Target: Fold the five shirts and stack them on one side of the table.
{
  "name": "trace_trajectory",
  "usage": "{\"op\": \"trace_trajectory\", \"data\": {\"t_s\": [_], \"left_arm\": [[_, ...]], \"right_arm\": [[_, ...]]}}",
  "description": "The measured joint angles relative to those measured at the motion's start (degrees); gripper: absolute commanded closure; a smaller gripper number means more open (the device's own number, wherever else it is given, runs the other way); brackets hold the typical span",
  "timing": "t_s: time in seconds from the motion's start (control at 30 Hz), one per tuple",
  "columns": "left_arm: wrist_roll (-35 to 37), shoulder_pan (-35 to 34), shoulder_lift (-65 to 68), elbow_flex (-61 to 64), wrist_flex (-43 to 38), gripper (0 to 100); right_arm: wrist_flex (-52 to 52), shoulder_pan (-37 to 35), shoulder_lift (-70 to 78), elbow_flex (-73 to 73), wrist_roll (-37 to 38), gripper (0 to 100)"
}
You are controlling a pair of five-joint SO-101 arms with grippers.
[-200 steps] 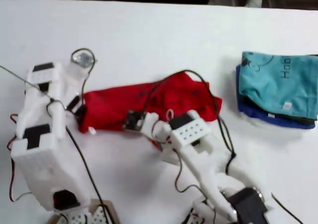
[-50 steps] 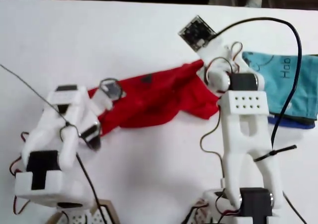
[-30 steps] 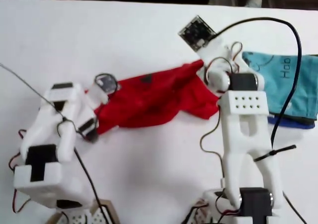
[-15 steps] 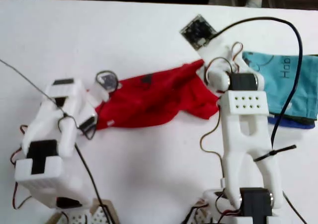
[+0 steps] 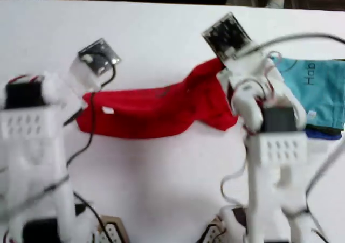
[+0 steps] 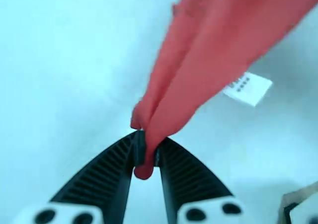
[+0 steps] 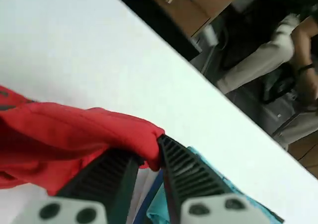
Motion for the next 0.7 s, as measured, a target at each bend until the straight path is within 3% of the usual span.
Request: {"op": "trace_trajectory", "data": {"t_s": [0.37, 0.7], "left_arm": [[5.89, -0.35, -27.08, -1.05, 1.32, 97], [6.51, -10.29, -41.76, -1.67, -0.53, 97]], "right_arm": [[0.88, 0.00, -30.86, -0.09, 0.09, 97.8], [1.58, -0.09, -49.58, -1.05, 5.71, 97.8]]}}
